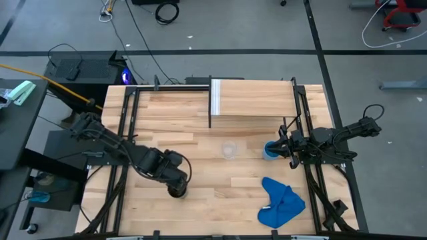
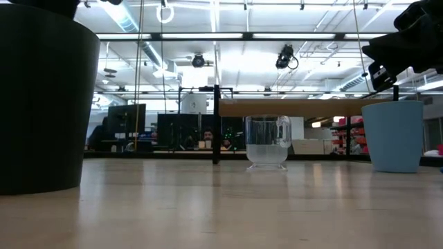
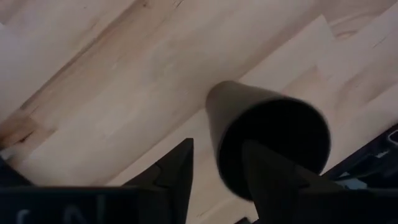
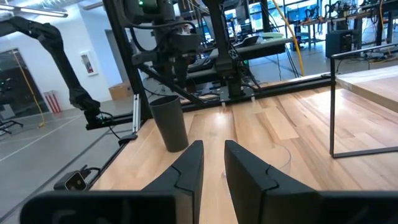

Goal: Stack small to large cups/mugs on shelf
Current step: Move the black cup to the center of the table

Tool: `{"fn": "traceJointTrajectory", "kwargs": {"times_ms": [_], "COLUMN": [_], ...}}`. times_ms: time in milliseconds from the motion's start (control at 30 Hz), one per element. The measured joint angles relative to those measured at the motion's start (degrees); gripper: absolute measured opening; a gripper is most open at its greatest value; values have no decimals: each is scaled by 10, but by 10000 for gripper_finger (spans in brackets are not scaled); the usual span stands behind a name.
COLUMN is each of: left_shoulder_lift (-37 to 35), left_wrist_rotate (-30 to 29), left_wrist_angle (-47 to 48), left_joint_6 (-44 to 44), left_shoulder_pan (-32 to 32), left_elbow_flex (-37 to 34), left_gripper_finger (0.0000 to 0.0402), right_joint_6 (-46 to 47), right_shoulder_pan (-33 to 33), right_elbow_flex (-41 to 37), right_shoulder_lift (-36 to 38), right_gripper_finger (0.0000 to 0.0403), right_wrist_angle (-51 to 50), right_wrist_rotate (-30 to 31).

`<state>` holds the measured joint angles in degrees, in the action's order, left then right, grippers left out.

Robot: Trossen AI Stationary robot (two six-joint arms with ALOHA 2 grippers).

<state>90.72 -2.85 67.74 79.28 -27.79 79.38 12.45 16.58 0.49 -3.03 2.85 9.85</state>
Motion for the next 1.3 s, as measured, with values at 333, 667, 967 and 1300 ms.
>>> {"fn": "traceJointTrajectory", "kwargs": {"times_ms": [333, 667, 967, 1300], "left_shoulder_lift": [0, 0, 0, -1], "left_wrist_rotate": [33, 57, 61, 63], "left_wrist_angle": [-48, -128, -131, -129], "left_joint_6": [19, 26, 26, -35], "left_shoulder_pan": [1, 1, 2, 42], "left_elbow_flex": [-52, -95, -95, -17], "left_gripper_finger": [143, 129, 26, 9], "right_joint_6": [0, 0, 0, 0], "right_shoulder_pan": [0, 0, 0, 0], "right_elbow_flex": [0, 0, 0, 0], "right_shoulder_lift": [0, 0, 0, 0], "right_gripper_finger": [73, 73, 73, 73], "right_wrist_angle": [0, 0, 0, 0], "right_wrist_rotate": [0, 0, 0, 0]}}
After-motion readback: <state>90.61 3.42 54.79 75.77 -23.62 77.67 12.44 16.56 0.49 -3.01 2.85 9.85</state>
